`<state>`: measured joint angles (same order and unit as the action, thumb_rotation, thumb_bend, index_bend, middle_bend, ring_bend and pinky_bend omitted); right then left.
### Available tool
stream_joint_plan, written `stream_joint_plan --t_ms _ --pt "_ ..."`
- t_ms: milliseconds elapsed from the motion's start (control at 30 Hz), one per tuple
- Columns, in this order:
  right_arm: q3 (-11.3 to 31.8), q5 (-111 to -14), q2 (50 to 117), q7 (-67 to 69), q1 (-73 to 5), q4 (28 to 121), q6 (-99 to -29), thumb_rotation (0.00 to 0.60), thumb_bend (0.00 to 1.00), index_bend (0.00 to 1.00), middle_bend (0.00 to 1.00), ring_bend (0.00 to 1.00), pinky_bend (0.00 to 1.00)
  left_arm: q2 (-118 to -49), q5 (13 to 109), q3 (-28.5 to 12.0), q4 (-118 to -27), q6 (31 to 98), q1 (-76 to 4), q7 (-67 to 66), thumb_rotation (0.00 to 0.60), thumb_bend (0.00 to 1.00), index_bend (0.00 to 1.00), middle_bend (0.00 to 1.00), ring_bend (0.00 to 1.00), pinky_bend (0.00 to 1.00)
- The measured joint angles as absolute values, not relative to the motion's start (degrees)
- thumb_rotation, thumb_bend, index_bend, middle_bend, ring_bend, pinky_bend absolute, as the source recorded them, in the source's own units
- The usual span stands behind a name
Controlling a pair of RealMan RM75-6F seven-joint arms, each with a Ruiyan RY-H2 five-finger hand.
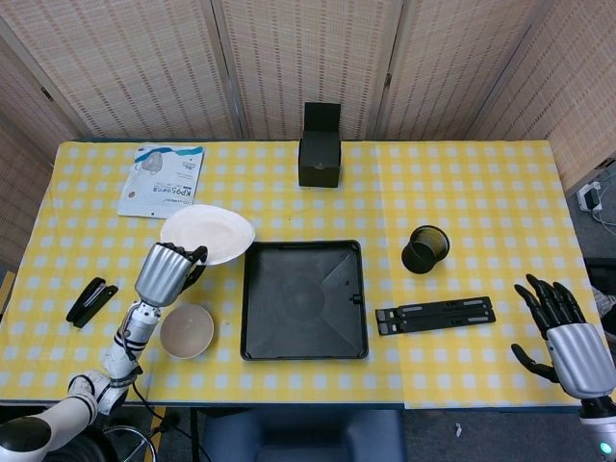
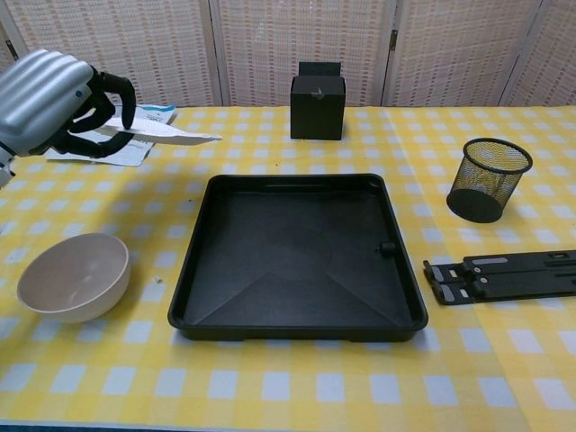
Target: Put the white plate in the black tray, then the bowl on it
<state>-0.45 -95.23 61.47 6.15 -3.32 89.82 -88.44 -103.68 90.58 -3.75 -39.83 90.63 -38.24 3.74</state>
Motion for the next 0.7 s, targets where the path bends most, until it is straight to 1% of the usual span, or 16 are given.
stream_joint_plan --t_ms 167,367,467,700 --pt "-0.68 -95.92 61.52 5.97 -3.36 90.11 -88.60 0.600 0.31 0.00 0.00 0.00 0.00 -100.84 91.44 -3.61 -50.28 90.42 -38.03 -2.26 0.600 0.48 0.66 1.00 1.00 1.00" --pt "-0.98 -96.78 61.32 6.62 -3.21 90.03 -89.30 0.600 0.31 0.00 0.00 0.00 0.00 -99.80 92.48 -3.20 -60.47 88.87 -37.65 -10.59 0.600 0.48 0.66 1.00 1.00 1.00" --pt "-1.23 -97.42 61.06 7.37 -2.97 89.92 -90.10 0.600 0.31 0.00 0.00 0.00 0.00 -100.73 93.37 -2.90 -62.98 87.94 -37.62 -13.97 0.600 0.48 0.66 1.00 1.00 1.00" --pt "-1.76 -98.56 60.44 8.93 -2.03 89.40 -92.24 0.600 0.31 0.00 0.00 0.00 0.00 -106.07 95.50 -2.41 -63.93 85.29 -38.37 -18.09 0.600 0.49 0.67 1.00 1.00 1.00"
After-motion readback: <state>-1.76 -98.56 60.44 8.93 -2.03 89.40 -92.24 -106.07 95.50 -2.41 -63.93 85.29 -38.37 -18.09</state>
